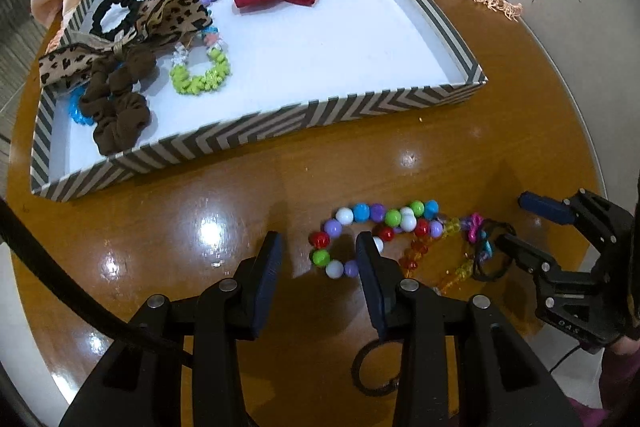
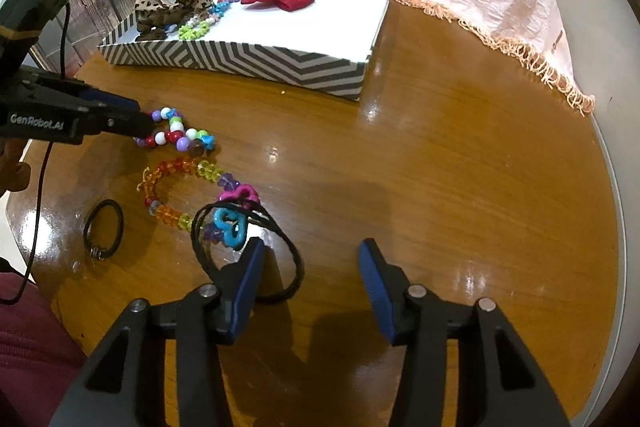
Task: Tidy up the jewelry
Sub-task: 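Grasp the multicolor bead bracelet with the left tool while the right tool grasps a black hair tie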
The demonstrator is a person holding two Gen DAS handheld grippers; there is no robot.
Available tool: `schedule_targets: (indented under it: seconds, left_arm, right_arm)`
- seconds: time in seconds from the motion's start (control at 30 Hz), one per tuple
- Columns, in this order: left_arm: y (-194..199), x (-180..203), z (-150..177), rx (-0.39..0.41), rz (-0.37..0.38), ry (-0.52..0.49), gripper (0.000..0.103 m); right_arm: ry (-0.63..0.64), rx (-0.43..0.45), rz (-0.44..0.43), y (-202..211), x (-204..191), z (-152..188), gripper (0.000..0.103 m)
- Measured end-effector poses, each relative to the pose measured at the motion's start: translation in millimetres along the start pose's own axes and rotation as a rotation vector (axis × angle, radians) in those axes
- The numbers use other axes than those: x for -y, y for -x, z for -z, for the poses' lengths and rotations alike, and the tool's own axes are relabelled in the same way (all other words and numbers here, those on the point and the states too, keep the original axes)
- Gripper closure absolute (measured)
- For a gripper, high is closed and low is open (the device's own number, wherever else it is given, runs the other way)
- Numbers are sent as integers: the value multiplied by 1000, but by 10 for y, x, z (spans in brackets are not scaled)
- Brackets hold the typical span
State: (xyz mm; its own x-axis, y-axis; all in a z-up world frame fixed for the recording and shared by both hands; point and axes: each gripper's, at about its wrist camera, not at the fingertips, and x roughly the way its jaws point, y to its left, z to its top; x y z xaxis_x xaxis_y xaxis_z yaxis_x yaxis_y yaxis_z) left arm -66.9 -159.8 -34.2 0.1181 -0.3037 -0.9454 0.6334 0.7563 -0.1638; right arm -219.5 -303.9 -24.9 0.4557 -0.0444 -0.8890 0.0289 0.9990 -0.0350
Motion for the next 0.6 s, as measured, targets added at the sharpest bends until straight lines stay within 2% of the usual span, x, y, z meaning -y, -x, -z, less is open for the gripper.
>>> schedule_targets:
  seconds: [0.07,0.1,0.13,0.2,0.3,0.43,0.6]
  left_arm:
    - [-11,33,-15,12,-15,-23,80]
    - [-13,38,-13,21,-25,-31,91]
    - [-20,45,-17,27,-28,-36,98]
    - [-26,37,-20,26,-7,-30,100]
    - [-25,-12,-14,14,53,-9,103]
    - [78,-72,16,23,87,8,103]
    - [359,-62,-17,77,120,-6,103]
  right_arm:
    - [10,9,-2,5,-11,4,62]
    - [15,15,-1,5,-20,5,69]
    - [24,25,7,7,-29,9,78]
    - [37,44,9,11,-51,13,91]
    - [36,34,2,11,-54,-19,100]
    - [-35,48,-72,109,42,-91,100]
    - [-36,90,-74,311,80,-191,100]
